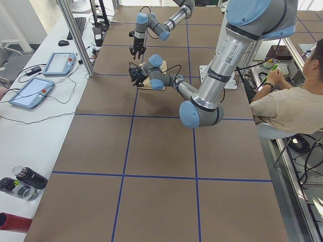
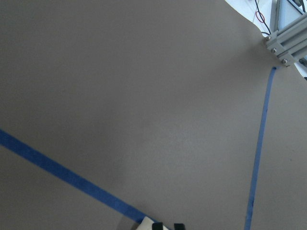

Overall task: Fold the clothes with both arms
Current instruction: 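Release the shirt and raise both grippers away from it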

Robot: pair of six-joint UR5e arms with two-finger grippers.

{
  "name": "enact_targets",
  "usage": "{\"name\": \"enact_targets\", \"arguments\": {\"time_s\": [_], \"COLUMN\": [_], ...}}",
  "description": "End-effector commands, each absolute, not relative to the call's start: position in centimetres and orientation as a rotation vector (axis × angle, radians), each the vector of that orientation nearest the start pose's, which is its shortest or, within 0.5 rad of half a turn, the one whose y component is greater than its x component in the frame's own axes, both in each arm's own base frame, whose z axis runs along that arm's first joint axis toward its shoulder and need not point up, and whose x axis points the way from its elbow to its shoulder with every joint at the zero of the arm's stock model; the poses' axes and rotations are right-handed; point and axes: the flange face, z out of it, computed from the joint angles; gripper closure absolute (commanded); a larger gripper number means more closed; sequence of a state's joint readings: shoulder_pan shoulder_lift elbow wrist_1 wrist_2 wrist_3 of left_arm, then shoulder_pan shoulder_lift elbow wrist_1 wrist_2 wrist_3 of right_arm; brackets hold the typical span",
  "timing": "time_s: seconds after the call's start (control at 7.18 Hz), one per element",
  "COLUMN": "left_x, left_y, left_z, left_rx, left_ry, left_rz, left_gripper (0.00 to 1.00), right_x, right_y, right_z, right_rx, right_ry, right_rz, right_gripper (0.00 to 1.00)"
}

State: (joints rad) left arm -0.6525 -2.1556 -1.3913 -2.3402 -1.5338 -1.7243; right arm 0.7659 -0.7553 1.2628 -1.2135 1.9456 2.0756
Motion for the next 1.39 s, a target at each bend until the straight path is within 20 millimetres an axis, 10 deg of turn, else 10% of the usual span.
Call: {"name": "enact_targets", "arguments": {"time_s": [0.0,0.28,0.56,1.25], "left_x": [48.5,47.1,40.3,7.6], "left_y": [-56.9,-56.9,-55.6,-55.6], "left_z": [31.5,31.4,32.1,45.7], "left_rx": [0.364,0.364,0.42,0.598], "left_ry": [1.161,1.16,1.161,0.877], "left_rz": [-0.729,-0.587,-0.333,0.188], "left_gripper": [0.58,0.58,0.58,0.58], "right_x": [-48.5,-46.4,-36.9,-4.9], "right_y": [-64.0,-63.3,-61.8,-58.4], "right_z": [24.2,23.9,30.6,52.9], "right_rx": [-0.253,-0.218,-0.127,0.069], "right_ry": [-0.935,-0.966,-0.974,-0.921], "right_rz": [0.997,0.938,0.72,0.316], "right_gripper": [0.01,0.01,0.01,0.0]}}
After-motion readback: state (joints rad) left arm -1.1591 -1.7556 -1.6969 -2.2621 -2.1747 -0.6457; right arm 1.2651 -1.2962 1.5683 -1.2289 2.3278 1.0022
